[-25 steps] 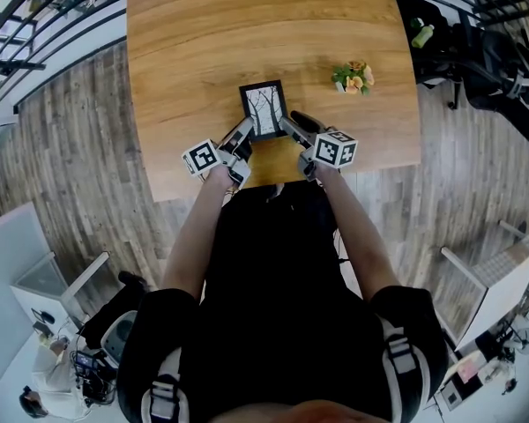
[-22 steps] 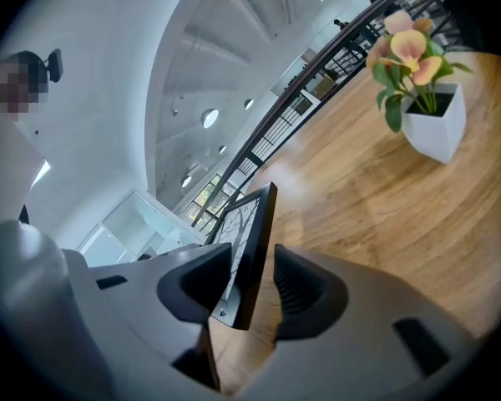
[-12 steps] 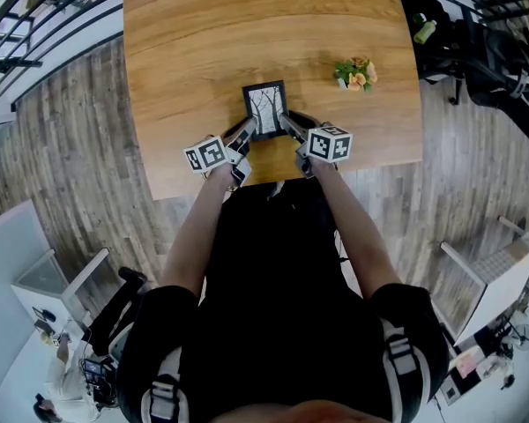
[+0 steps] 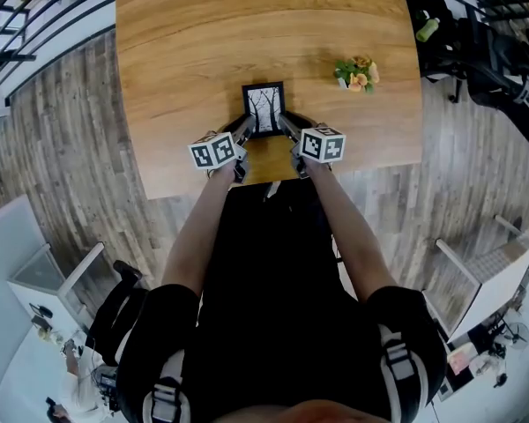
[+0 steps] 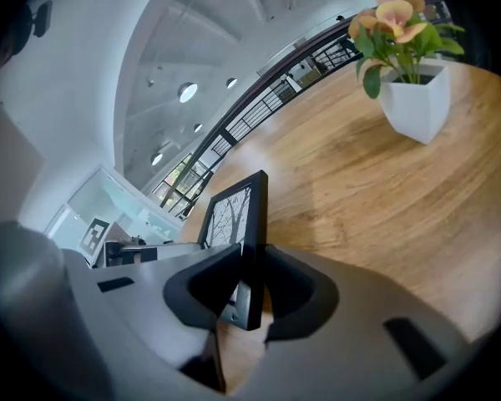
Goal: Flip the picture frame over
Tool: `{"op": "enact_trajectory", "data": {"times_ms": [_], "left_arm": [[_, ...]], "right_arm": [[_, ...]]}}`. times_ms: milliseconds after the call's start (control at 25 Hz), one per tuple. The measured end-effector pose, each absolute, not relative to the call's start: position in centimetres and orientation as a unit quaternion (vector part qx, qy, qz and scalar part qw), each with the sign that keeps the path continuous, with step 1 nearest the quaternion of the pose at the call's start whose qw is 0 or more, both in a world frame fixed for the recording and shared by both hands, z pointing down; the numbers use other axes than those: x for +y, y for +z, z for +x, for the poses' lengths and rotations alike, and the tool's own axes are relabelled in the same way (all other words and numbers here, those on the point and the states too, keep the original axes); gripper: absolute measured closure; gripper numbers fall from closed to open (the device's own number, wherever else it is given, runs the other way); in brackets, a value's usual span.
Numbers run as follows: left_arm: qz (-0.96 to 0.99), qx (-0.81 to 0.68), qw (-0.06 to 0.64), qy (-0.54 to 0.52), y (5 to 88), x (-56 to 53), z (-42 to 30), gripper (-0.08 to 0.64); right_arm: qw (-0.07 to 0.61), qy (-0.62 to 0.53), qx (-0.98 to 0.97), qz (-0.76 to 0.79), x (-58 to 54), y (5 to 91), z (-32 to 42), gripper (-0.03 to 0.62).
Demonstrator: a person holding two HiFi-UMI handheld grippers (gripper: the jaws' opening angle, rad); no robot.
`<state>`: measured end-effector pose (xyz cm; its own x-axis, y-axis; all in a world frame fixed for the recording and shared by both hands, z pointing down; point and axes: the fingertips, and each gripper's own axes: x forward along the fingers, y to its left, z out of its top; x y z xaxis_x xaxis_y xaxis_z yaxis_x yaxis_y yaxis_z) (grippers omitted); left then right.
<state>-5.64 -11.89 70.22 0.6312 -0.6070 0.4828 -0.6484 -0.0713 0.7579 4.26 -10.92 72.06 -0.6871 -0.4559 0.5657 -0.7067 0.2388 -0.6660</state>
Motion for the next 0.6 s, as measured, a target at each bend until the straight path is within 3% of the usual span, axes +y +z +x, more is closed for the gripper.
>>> {"op": "enact_trajectory", "data": {"times_ms": [600], "left_arm": [[0.735, -0.463, 0.483, 0.110, 72.5, -12.3, -5.8, 0.463]], "right_arm": [[0.192, 0.455, -0.774, 0.396, -11.1, 74.4, 4.0, 0.492]]}}
